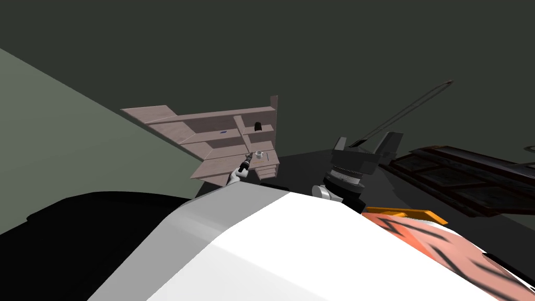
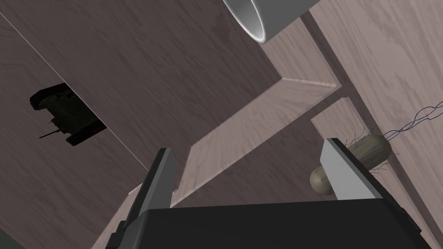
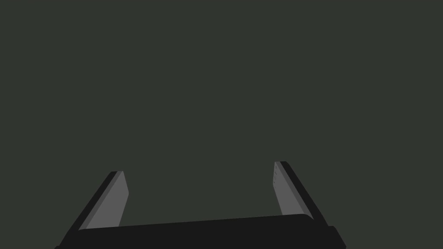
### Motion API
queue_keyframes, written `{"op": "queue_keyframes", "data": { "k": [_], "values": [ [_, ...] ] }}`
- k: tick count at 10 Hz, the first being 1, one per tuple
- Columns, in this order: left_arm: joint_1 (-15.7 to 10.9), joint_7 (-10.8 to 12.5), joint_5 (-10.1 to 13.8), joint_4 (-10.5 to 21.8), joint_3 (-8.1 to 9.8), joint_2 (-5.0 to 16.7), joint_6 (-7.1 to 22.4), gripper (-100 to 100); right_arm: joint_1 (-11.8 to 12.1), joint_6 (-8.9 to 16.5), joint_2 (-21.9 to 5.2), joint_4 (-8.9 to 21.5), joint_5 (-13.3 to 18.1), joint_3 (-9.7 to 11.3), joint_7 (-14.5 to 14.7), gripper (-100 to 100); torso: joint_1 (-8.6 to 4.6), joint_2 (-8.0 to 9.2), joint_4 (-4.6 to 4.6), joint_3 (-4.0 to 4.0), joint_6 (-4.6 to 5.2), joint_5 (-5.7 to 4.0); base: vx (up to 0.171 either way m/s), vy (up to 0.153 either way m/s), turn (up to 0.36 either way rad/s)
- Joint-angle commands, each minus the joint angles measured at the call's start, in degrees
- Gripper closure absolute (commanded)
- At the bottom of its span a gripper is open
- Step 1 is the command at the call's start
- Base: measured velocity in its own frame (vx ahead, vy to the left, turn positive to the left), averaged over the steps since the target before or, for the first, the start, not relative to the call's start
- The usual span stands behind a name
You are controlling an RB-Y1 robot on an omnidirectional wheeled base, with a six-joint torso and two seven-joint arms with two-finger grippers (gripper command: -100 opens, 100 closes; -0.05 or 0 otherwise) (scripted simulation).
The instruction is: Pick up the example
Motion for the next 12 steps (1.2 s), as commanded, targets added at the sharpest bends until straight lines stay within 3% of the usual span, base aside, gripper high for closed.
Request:
{"op": "queue_keyframes", "data": {
  "k": [1,3,12],
  "values": [
    [-2.05,0.25,0.16,2.86,0.22,0.98,0.18,-100,0.0,0.0,0.0,0.0,0.0,0.0,0.0,0,0.0,0.0,0.0,0.0,0.0,0.0,0.039,-0.055,0.004],
    [-2.05,0.25,0.16,4.7,0.22,0.98,0.18,-100,0.0,0.0,0.0,0.0,0.0,0.0,0.0,0,-0.01,-0.03,-0.01,-0.02,0.0,0.0,0.022,-0.034,0.003],
    [-8.78,1.76,0.55,18.73,1.33,4.65,1.25,-100,0.0,0.0,0.0,0.0,0.0,0.0,0.0,0,0.03,-0.02,-0.01,-0.02,-0.01,0.01,0.027,-0.047,0.02]
  ]
}}
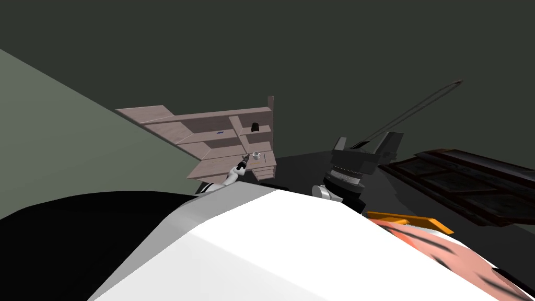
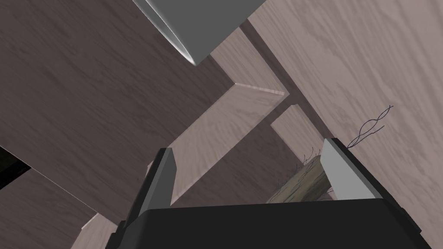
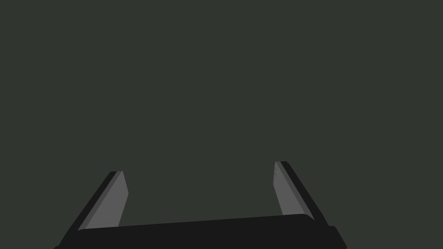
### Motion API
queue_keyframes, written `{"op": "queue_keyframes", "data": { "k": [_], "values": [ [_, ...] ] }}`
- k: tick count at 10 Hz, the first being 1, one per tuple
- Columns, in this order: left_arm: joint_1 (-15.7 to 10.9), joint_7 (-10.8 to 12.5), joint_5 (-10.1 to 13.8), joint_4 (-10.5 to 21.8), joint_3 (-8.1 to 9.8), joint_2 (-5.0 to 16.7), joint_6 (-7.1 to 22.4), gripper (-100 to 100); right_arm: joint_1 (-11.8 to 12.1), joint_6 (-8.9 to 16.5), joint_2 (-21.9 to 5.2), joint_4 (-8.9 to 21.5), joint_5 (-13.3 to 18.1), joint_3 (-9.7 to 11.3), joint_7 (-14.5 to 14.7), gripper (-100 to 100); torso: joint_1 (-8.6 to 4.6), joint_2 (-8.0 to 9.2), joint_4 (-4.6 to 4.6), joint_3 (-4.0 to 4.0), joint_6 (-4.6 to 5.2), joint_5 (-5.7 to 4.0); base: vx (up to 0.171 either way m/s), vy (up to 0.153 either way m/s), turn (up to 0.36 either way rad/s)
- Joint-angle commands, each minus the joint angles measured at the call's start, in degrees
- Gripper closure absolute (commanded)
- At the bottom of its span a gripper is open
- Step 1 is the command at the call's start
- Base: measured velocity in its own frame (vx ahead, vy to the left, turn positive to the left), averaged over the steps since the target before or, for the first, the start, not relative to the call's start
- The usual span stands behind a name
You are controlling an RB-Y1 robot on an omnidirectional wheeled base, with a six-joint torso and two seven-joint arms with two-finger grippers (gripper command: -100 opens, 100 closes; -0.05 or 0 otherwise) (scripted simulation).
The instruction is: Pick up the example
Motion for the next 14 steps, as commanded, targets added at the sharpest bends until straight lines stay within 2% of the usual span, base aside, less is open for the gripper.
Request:
{"op": "queue_keyframes", "data": {
  "k": [1,2,4,5,6,9,14],
  "values": [
    [-1.61,0.51,0.06,2.86,0.44,0.91,0.35,-100,0.0,0.0,0.0,0.0,0.0,0.0,0.0,0,0.0,0.0,0.0,0.0,0.0,0.0,0.047,-0.098,0.076],
    [-1.61,0.51,0.06,3.82,0.44,0.91,0.35,-100,0.0,0.0,0.0,0.0,0.0,0.0,0.0,0,-0.09,-0.06,-0.01,-0.03,0.0,-0.02,0.038,-0.066,0.02],
    [-3.75,1.4,0.16,7.64,0.89,2.31,0.67,-100,0.0,0.0,0.0,0.0,0.0,0.0,0.0,0,0.05,-0.01,0.0,-0.01,0.0,0.01,0.036,-0.051,0.058],
    [-3.75,1.4,0.16,8.17,0.89,2.31,0.67,-100,0.0,0.0,0.0,0.0,0.0,0.0,0.0,0,0.06,-0.05,-0.01,-0.03,0.0,0.0,0.031,-0.05,0.028],
    [-4.71,1.86,0.21,10.08,1.1,2.97,0.82,-100,0.0,0.0,0.0,0.0,0.0,0.0,0.0,0,0.06,-0.02,-0.01,-0.02,0.01,0.01,0.023,-0.054,0.055],
    [-5.59,2.32,0.25,11.8,1.31,3.59,0.95,-100,0.0,0.0,0.0,0.0,0.0,0.0,0.0,0,0.07,0.05,0.01,0.03,0.0,0.02,0.016,-0.043,0.036],
    [-8.53,4.15,0.38,17.31,2.11,5.89,1.35,-100,0.0,0.0,0.0,0.0,0.0,0.0,0.0,0,0.04,0.0,0.0,0.0,0.0,0.0,0.027,-0.048,0.07]
  ]
}}
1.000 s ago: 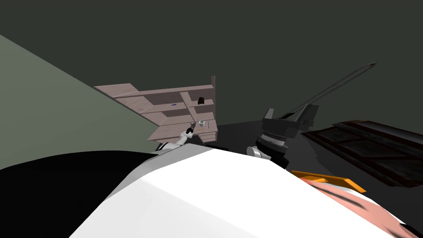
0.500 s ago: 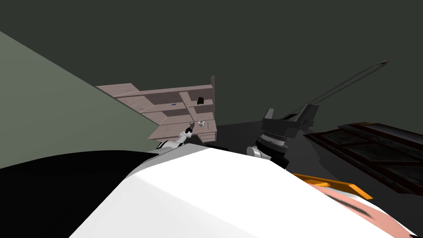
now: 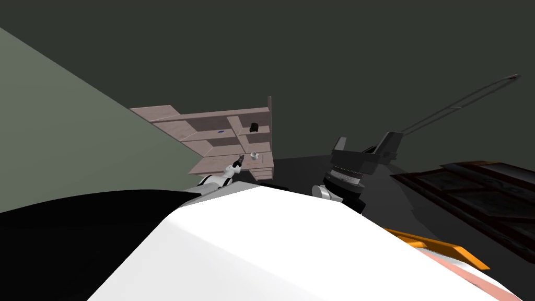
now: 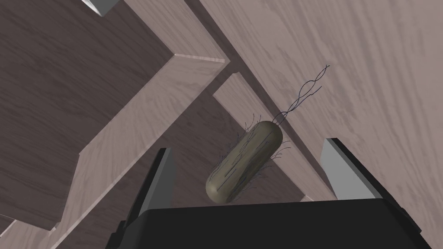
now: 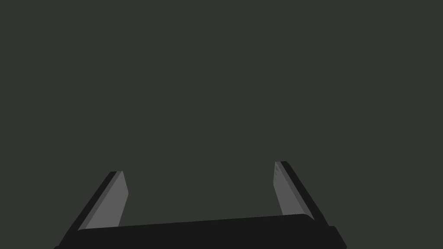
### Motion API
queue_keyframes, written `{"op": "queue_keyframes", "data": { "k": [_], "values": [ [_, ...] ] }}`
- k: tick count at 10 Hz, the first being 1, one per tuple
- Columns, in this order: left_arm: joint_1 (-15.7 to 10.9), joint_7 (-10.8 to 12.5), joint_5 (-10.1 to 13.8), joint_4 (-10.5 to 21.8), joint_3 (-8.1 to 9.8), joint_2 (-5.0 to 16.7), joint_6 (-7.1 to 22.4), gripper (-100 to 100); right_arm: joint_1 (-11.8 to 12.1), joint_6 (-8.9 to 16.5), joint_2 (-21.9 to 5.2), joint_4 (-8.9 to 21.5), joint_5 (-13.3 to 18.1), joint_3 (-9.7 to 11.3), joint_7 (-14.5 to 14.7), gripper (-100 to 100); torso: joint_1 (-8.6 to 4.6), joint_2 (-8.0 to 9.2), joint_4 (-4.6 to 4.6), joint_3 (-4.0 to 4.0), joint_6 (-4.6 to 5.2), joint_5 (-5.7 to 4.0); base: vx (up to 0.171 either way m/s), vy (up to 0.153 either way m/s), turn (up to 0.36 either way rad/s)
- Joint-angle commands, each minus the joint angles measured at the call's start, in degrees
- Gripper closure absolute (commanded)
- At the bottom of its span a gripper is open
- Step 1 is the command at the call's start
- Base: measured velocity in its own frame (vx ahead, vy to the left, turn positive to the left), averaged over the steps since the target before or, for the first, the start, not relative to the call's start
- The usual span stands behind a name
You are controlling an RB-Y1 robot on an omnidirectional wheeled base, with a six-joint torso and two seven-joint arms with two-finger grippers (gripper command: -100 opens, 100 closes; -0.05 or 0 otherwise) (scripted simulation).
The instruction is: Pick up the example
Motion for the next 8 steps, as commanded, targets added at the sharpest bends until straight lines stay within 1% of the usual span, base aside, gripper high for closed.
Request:
{"op": "queue_keyframes", "data": {
  "k": [1,2,3,4,7,8],
  "values": [
    [-0.93,0.56,0.04,1.79,0.15,0.68,-0.21,-100,0.0,0.0,0.0,0.0,0.0,0.0,0.0,0,0.0,0.0,0.0,0.0,0.0,0.0,0.02,-0.018,0.053],
    [-0.55,0.26,0.02,0.91,0.15,0.36,0.0,-100,0.0,0.0,0.0,0.0,0.0,0.0,0.0,0,0.07,0.03,0.0,0.01,0.0,0.02,0.007,-0.007,0.011],
    [-0.6,0.32,0.02,1.0,0.16,0.41,0.01,0,0.0,0.0,0.0,0.0,0.0,0.0,0.0,0,0.11,0.07,0.01,0.04,0.01,0.03,0.0,0.0,0.0],
    [-0.66,-1.09,0.25,1.73,2.06,0.04,-0.28,-100,0.0,0.0,0.0,0.0,0.0,0.0,0.0,0,0.14,0.1,0.02,0.05,0.0,0.04,-0.005,0.022,-0.155],
    [-0.75,-3.21,0.61,2.84,4.9,-0.49,-0.71,-100,-0.01,0.0,-0.01,0.0,0.0,-0.01,0.0,0,0.32,0.13,0.03,0.07,0.01,0.08,-0.006,0.044,-0.115],
    [-0.75,-3.21,0.61,2.84,4.9,-0.49,-0.71,-100,-0.01,0.0,-0.01,0.0,0.0,0.0,0.0,0,0.3,0.14,0.03,0.08,0.01,0.07,-0.01,0.022,-0.026]
  ]
}}
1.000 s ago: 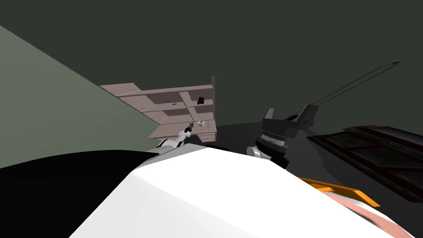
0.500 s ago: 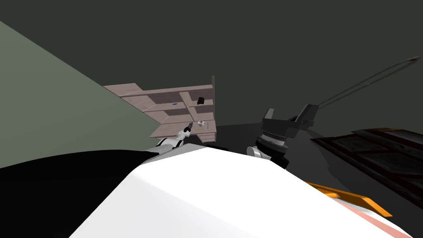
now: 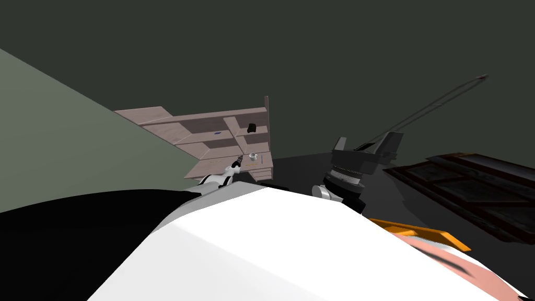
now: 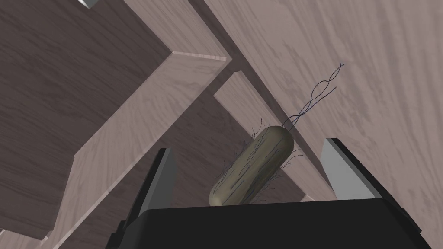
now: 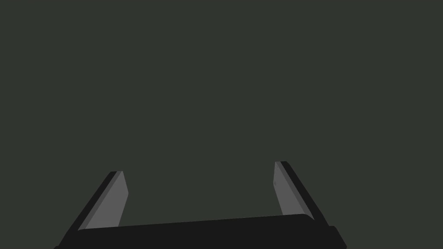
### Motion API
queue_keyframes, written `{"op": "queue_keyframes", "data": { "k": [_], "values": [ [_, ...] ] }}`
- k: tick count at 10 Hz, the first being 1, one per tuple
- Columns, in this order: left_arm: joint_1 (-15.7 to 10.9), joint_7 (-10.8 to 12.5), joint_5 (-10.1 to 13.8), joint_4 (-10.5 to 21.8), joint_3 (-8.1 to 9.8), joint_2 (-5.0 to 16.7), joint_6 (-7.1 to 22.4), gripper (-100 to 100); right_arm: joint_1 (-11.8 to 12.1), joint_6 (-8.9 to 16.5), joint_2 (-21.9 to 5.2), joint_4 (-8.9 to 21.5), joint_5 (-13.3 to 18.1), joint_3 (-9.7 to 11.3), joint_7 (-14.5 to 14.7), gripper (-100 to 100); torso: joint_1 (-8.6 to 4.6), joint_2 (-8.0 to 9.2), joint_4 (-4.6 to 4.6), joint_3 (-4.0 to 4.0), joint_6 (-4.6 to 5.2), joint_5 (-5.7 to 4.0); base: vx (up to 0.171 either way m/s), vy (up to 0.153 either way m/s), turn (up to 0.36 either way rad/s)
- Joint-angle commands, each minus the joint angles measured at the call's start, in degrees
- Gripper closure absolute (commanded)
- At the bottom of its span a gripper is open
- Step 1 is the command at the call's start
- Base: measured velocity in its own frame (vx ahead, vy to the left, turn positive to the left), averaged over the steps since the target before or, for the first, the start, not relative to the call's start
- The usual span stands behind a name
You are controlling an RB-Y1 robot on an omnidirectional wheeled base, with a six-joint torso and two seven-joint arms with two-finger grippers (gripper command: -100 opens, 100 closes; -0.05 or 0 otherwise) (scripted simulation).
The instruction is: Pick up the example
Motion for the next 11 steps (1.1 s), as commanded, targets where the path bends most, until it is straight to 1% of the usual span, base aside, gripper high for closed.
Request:
{"op": "queue_keyframes", "data": {
  "k": [1,4,5,6,10,11],
  "values": [
    [0.42,-1.46,0.27,-0.28,2.05,-0.41,0.39,-100,0.0,0.0,0.0,0.0,0.0,0.0,0.0,0,0.0,0.0,0.0,0.0,0.0,0.0,-0.008,0.025,-0.132],
    [0.32,-3.58,0.62,0.83,4.89,-0.94,-0.04,-100,0.0,0.0,0.0,0.0,0.0,0.0,0.0,0,0.06,0.0,0.0,0.0,0.01,0.01,-0.01,0.04,-0.121],
    [0.76,-3.05,0.56,-0.19,4.3,-0.92,0.4,-100,0.0,0.0,0.0,0.0,0.0,0.0,0.0,0,0.04,0.0,0.0,0.0,0.01,0.01,-0.004,0.016,-0.018],
    [0.79,-3.21,0.58,-0.23,4.41,-0.94,0.42,100,0.0,0.0,0.0,0.0,0.0,0.0,0.0,0,-0.02,-0.02,0.0,-0.01,0.0,0.0,-0.003,0.003,0.013],
    [0.81,-3.21,0.57,-0.21,4.39,-0.93,0.44,100,0.0,0.0,0.0,0.0,0.0,0.0,0.0,0,-0.1,-0.03,0.01,-0.01,0.01,-0.03,0.0,0.0,0.0],
    [0.81,-3.2,0.57,-0.21,4.4,-0.94,0.44,0,0.0,0.0,0.0,0.0,0.0,0.0,0.0,0,-0.1,-0.04,0.01,-0.01,0.01,-0.03,0.0,0.0,0.0]
  ]
}}
